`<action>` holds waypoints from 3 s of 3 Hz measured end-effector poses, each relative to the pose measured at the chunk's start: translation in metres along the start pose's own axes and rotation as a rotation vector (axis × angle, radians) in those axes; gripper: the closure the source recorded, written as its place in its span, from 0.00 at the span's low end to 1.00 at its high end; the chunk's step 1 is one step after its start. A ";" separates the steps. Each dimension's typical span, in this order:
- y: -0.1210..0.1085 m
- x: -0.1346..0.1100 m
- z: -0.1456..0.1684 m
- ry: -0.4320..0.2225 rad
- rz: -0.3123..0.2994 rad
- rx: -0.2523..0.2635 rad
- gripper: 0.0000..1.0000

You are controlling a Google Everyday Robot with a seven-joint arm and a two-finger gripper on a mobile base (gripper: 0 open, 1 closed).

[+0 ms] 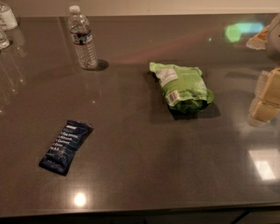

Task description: Pick green rice chip bag

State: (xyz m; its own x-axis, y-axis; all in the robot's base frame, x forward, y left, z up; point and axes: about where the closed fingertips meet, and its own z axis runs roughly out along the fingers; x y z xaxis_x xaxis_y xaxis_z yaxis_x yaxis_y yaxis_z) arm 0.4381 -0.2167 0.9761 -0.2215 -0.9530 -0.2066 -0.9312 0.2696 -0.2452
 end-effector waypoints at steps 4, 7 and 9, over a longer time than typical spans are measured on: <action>-0.035 -0.036 0.042 -0.113 0.046 -0.009 0.00; -0.043 -0.060 0.118 -0.170 0.041 0.000 0.00; -0.049 -0.063 0.154 -0.147 0.039 -0.011 0.00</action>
Offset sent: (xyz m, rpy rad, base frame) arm 0.0298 0.0068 -0.0105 0.0537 0.0350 -0.0294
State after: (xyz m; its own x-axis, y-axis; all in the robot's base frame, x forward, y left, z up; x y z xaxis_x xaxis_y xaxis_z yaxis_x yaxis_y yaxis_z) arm 0.5421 -0.1484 0.8557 -0.2136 -0.9113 -0.3521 -0.9260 0.3036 -0.2242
